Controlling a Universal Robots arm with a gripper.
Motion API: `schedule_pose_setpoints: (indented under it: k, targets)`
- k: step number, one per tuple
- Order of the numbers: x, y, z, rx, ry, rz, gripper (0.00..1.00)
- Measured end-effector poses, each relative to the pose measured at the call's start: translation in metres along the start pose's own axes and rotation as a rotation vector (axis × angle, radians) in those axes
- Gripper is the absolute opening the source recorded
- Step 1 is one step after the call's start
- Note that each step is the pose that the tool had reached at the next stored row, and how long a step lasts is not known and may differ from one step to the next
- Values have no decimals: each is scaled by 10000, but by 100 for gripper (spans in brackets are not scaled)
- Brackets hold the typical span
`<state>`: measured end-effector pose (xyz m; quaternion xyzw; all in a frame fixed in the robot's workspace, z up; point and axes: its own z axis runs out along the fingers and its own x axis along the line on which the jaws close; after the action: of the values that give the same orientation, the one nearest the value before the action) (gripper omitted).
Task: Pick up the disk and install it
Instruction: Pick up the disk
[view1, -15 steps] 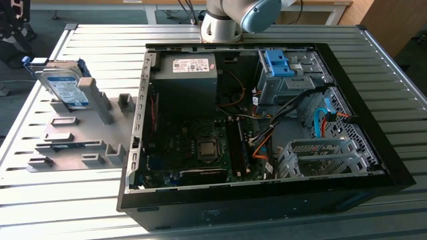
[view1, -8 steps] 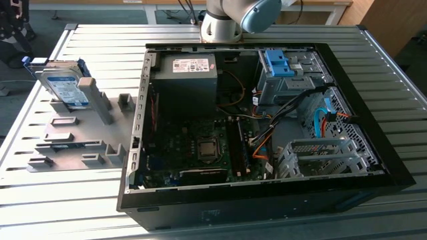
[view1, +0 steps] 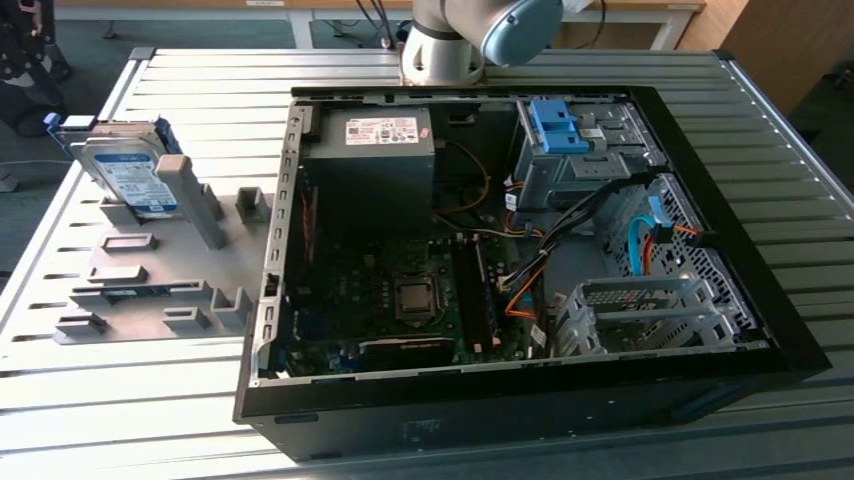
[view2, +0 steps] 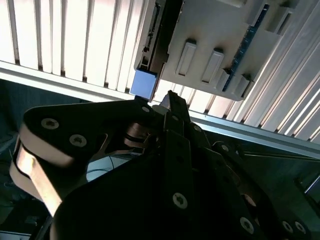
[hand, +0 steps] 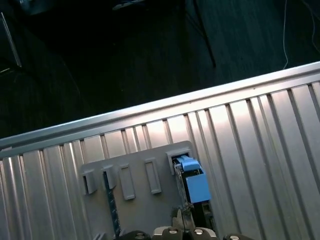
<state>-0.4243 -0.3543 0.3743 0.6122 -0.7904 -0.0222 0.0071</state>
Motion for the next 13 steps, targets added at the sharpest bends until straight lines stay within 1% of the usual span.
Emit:
schedule_pose_setpoints:
  k: [7, 10, 13]
  targets:
    - [0, 0, 0, -8, 22, -496, 11]
    - [0, 0, 1, -14, 40, -922, 11]
    - [0, 0, 2, -23, 64, -1468, 11]
